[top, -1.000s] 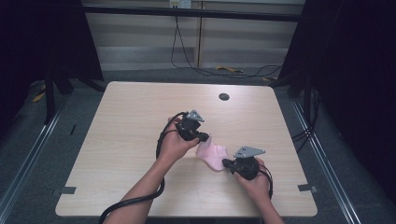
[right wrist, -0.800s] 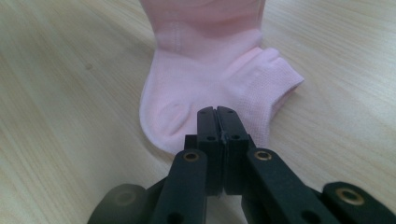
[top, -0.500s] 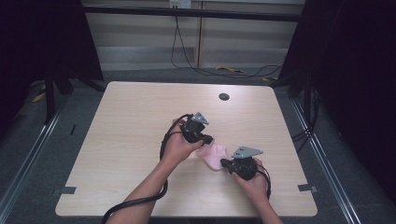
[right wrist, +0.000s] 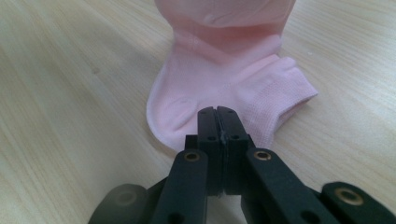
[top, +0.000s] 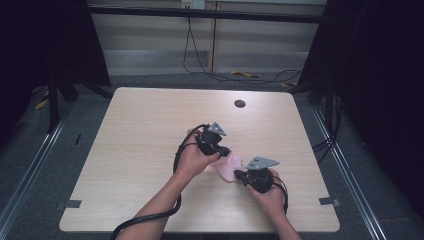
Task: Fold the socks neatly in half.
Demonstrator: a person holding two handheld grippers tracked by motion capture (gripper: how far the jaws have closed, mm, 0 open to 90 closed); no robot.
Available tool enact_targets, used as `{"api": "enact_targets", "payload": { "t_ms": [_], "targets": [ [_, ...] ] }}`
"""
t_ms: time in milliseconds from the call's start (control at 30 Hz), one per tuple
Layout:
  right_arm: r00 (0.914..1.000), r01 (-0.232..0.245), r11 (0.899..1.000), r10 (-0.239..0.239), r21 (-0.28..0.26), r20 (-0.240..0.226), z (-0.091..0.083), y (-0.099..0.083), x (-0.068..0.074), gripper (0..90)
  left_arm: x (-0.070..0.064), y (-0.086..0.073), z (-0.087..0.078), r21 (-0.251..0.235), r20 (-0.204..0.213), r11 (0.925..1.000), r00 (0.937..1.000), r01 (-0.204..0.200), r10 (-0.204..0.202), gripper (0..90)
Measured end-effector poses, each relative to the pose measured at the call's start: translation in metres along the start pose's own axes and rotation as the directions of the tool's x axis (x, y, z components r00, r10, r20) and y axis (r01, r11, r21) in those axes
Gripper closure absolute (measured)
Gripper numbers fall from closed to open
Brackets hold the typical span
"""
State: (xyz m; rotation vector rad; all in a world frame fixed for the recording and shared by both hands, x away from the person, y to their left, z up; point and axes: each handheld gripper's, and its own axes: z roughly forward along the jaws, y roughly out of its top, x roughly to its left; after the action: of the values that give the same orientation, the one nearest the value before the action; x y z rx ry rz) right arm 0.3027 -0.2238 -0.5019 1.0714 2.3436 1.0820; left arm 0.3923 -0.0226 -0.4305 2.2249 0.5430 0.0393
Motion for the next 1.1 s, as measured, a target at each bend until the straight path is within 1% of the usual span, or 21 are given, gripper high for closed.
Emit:
{"api": "enact_targets", "payload": {
  "t_ms": [100,133,233,300,333,367,400,467,533,600,733,867,900,933,1033,1100],
  "targets": [
    [1.0,-0.001,1.0,0.001,0.0,-0.007,0.0,0.0,0.0,89.2,0.0,0.0,0.001,-0.001,0.008,0.9999,0.9999,0.011,-0.011,87.7],
    [1.0,-0.001,1.0,0.001,0.001,-0.005,0.0,0.0,0.0,89.2,0.0,0.0,0.001,-0.001,0.004,0.9999,0.9999,0.012,-0.012,87.7],
    [1.0,0.0,1.0,0.0,0.001,-0.005,0.001,0.001,0.0,89.1,0.0,0.001,0.002,0.002,0.002,1.0,1.0,0.004,-0.004,87.7],
    [1.0,-0.001,1.0,0.001,0.0,-0.006,0.0,0.001,0.001,88.7,0.0,0.0,0.003,0.005,-0.001,1.0,1.0,0.007,-0.007,87.7],
    [1.0,-0.001,1.0,0.001,-0.002,-0.005,-0.001,0.002,0.001,88.4,0.001,0.0,0.003,0.015,-0.003,0.9999,1.0,0.001,-0.001,87.7],
    [1.0,-0.002,1.0,0.002,-0.007,-0.006,-0.002,0.003,0.001,88.3,0.001,-0.001,0.004,0.009,-0.004,0.9999,1.0,0.008,-0.008,87.7],
    [1.0,-0.005,1.0,0.005,-0.012,-0.004,-0.004,0.003,0.0,88.3,0.002,-0.001,0.004,0.01,-0.007,0.9999,1.0,0.002,-0.002,87.7],
    [1.0,-0.009,1.0,0.009,-0.024,-0.003,-0.008,0.005,-0.002,88.3,0.003,-0.002,0.004,0.014,-0.004,0.9998,0.9999,0.011,-0.011,87.7],
    [0.9999,-0.014,0.999,0.014,-0.029,-0.001,-0.013,0.005,-0.004,88.3,0.003,-0.002,0.004,0.019,-0.006,0.9998,0.9999,0.009,-0.008,87.7],
    [0.9998,-0.016,1.0,0.017,-0.026,0.012,-0.017,0.003,-0.007,88.3,0.004,-0.003,0.004,0.012,-0.008,0.9999,0.9999,0.01,-0.009,87.7],
    [0.9993,-0.031,0.999,0.032,-0.023,0.021,-0.023,-0.002,-0.012,88.4,0.004,-0.003,0.005,0.013,-0.008,0.9999,0.9999,0.007,-0.007,87.7],
    [0.9991,-0.037,0.999,0.037,-0.011,0.023,-0.02,-0.004,-0.013,88.3,0.002,-0.003,0.006,0.016,-0.004,0.9998,1.0,0.009,-0.009,87.7],
    [0.9991,-0.034,0.999,0.035,-0.008,0.023,-0.019,-0.005,-0.013,88.4,0.001,-0.003,0.006,0.018,0.0,0.9998,1.0,0.002,-0.002,87.7],
    [0.9992,-0.034,0.999,0.034,-0.002,0.023,-0.017,-0.005,-0.013,88.4,-0.001,-0.002,0.006,0.023,0.0,0.9997,1.0,0.006,-0.006,87.7],
    [0.9995,-0.027,1.0,0.027,0.008,0.017,-0.013,-0.005,-0.011,88.3,-0.003,-0.003,0.008,0.04,0.005,0.9991,0.9999,-0.013,0.012,87.6],
    [0.9995,-0.024,1.0,0.024,0.012,0.018,-0.012,-0.004,-0.01,88.4,-0.004,-0.003,0.009,0.04,0.004,0.9992,0.9999,-0.01,0.01,87.6]
  ]
}}
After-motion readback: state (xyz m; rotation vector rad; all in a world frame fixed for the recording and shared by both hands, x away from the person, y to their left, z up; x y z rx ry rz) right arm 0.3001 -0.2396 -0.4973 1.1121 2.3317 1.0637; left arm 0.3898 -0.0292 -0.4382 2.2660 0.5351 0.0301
